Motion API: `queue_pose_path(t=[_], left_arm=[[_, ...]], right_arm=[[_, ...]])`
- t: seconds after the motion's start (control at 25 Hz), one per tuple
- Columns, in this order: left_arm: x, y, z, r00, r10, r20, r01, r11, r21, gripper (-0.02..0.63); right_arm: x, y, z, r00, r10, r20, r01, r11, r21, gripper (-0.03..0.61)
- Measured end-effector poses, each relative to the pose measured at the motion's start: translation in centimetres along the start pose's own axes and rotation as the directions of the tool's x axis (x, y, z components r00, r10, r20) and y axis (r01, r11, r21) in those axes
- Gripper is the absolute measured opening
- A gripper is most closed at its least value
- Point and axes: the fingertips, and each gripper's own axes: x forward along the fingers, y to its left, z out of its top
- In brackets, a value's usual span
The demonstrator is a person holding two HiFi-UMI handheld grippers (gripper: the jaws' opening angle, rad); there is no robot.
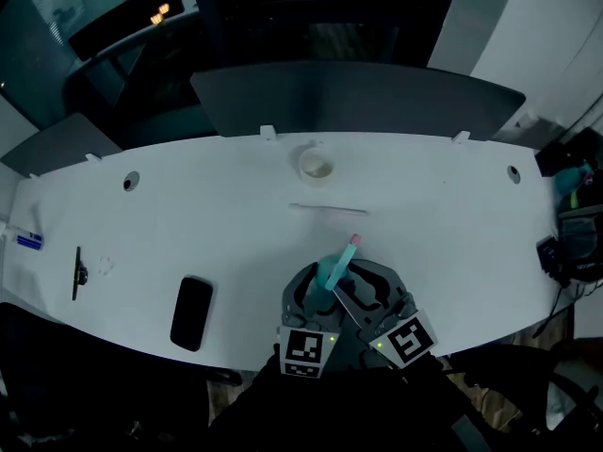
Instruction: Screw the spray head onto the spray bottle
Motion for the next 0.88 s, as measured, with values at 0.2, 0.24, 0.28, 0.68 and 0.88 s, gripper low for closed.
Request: queue_pose_path(t=[0.2, 0.24, 0.28, 0.68, 0.88], left_arm=[[-0.1, -0.08, -0.35, 0.999, -0.025, -0.024, 0.025, 1.0, 0.006, 0.333], [-0.21, -0.05, -0.25, 0.994, -0.103, -0.03, 0.104, 0.995, 0.013, 0.349], [-0.26, -0.05, -0.09, 0.983, -0.179, -0.035, 0.18, 0.984, 0.021, 0.351], [-0.13, -0.44, 0.23, 0.99, 0.137, 0.019, -0.137, 0.99, 0.014, 0.307], [-0.4, 0.17, 0.12, 0.987, -0.157, -0.025, 0.159, 0.985, 0.063, 0.383]], right_arm=[[-0.34, -0.19, -0.23, 1.0, -0.014, 0.005, 0.014, 0.999, 0.049, 0.133], [-0.32, -0.07, -0.25, 1.0, 0.004, 0.003, -0.005, 0.999, 0.051, 0.133], [-0.26, 0.01, -0.24, 1.0, 0.023, 0.004, -0.023, 0.998, 0.054, 0.133], [-0.5, -0.34, -0.19, 0.999, -0.034, 0.026, 0.033, 0.999, 0.029, 0.133], [-0.52, -0.09, -0.22, 1.0, 0.018, 0.018, -0.019, 0.999, 0.041, 0.133]])
